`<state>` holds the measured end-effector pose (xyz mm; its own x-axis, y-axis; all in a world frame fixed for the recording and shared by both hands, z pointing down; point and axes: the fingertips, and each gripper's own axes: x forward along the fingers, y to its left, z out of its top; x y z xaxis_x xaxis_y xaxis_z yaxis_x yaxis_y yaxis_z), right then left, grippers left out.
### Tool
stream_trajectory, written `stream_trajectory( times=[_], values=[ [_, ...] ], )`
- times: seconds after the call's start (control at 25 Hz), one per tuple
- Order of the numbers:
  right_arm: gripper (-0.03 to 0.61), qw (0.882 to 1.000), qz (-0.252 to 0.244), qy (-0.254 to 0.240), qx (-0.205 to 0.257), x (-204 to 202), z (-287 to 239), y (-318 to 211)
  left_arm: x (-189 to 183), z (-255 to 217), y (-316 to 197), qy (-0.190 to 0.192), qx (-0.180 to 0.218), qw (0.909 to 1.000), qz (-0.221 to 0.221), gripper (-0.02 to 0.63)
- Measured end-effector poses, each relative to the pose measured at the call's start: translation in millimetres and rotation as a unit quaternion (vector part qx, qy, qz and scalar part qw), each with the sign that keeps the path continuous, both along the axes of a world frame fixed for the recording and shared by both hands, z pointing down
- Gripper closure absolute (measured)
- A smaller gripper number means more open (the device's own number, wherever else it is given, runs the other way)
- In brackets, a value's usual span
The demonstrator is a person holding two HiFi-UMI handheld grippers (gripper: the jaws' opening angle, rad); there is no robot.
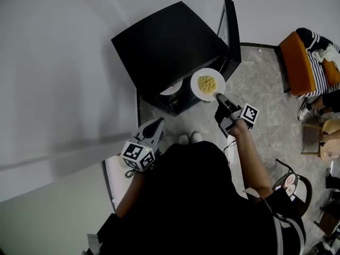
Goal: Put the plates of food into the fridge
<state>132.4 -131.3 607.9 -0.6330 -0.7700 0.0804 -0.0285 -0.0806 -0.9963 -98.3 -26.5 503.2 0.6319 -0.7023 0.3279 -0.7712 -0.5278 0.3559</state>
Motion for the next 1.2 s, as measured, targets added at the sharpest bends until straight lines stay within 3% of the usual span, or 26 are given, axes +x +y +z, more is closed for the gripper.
stream_trajectory(
  times=[0.72,1.2],
  values=[
    [0.541,1.0,-0.01,0.023,-0.01,-17,42,-51,-10,-2,-16,-0.01,-0.006,0.9998,-0.014,0.592],
    [0.545,0.998,0.021,0.035,-0.039,-32,50,-76,-13,2,-12,-0.015,-0.012,0.9995,-0.023,0.592]
  ],
)
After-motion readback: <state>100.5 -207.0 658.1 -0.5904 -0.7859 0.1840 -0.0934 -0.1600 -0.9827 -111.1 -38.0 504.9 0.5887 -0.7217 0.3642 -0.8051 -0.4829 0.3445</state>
